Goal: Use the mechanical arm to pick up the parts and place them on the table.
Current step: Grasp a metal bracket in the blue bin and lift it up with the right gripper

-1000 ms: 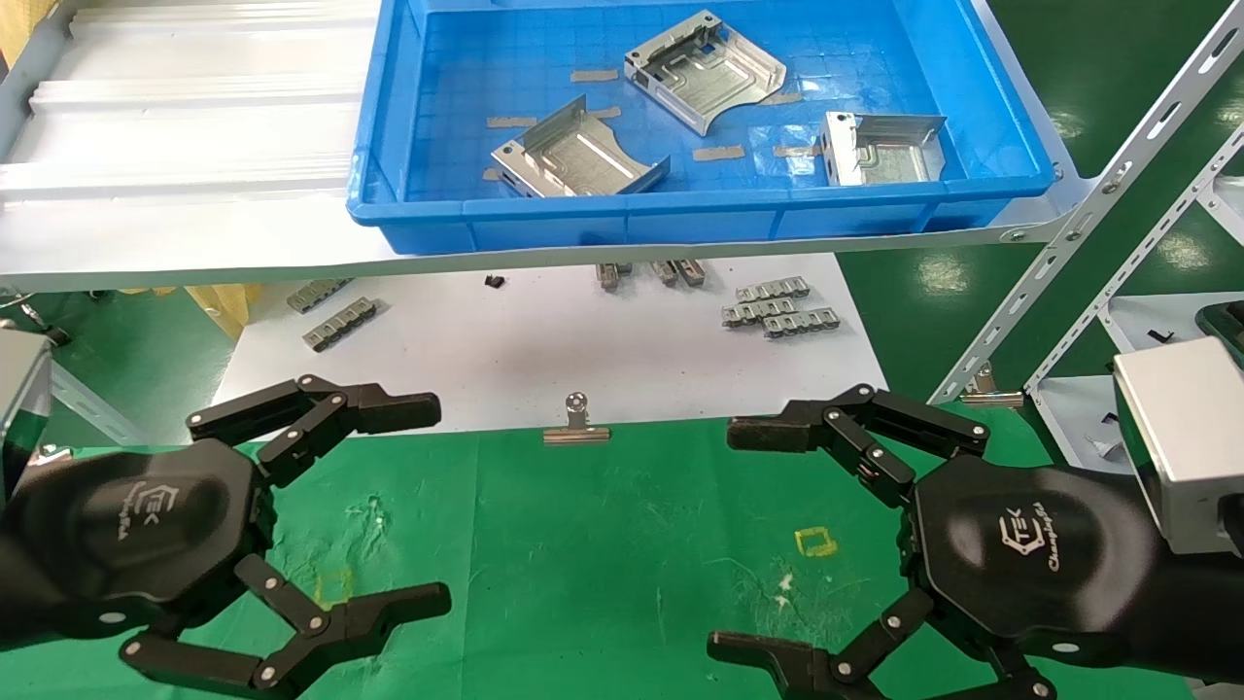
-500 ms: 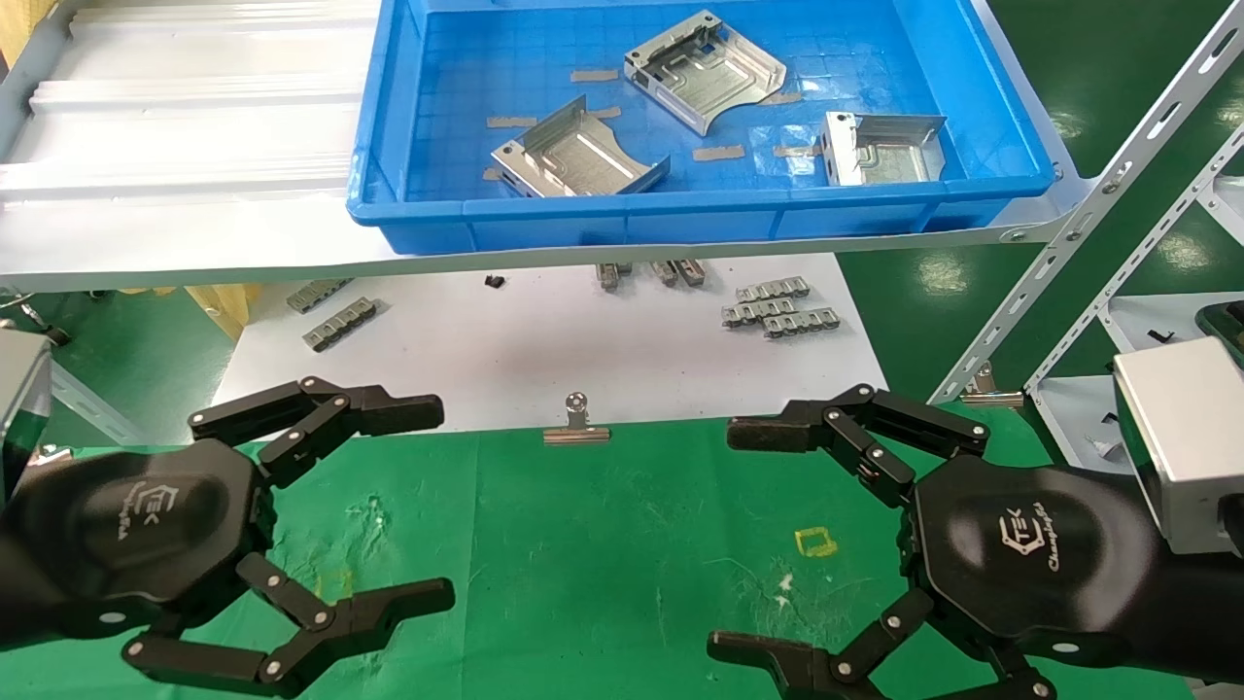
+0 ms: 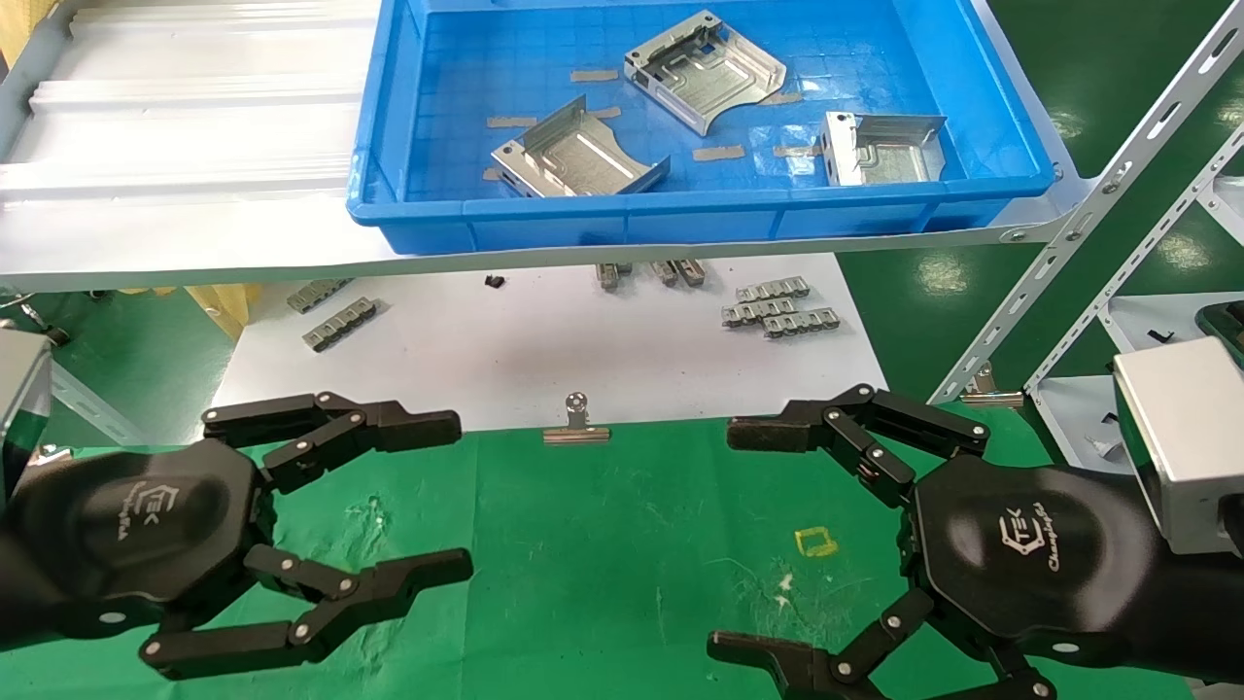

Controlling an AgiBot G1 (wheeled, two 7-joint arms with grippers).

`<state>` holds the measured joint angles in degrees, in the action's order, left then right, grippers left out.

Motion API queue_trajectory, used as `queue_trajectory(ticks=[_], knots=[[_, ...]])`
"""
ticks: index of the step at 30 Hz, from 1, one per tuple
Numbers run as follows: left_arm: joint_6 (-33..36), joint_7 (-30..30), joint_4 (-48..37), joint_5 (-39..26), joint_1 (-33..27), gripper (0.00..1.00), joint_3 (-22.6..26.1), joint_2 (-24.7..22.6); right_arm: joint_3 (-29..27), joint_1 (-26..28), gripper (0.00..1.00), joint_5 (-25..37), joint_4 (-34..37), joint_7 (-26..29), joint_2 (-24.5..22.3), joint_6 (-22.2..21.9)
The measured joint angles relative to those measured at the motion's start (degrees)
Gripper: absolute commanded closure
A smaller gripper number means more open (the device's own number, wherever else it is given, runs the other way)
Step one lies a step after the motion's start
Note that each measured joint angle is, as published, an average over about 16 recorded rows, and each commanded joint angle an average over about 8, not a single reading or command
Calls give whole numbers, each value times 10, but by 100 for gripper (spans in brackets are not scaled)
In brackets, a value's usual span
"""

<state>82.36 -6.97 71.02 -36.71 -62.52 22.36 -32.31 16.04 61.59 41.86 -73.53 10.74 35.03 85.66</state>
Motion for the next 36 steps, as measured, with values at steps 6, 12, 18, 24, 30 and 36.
queue_trajectory(ticks=[6,12,18,24,30,36], knots=[[0,0,0,0,0,100,0,0,0,2,0,0,1,0,2,-2],[0,0,0,0,0,100,0,0,3,36,0,21,16,3,23,-37],[0,0,0,0,0,100,0,0,22,116,0,84,69,4,75,-107],[0,0,0,0,0,100,0,0,57,229,0,178,177,0,163,-203],[0,0,0,0,0,100,0,0,102,335,1,272,323,-13,258,-283],[0,0,0,0,0,100,0,0,138,414,66,339,469,-36,343,-345]])
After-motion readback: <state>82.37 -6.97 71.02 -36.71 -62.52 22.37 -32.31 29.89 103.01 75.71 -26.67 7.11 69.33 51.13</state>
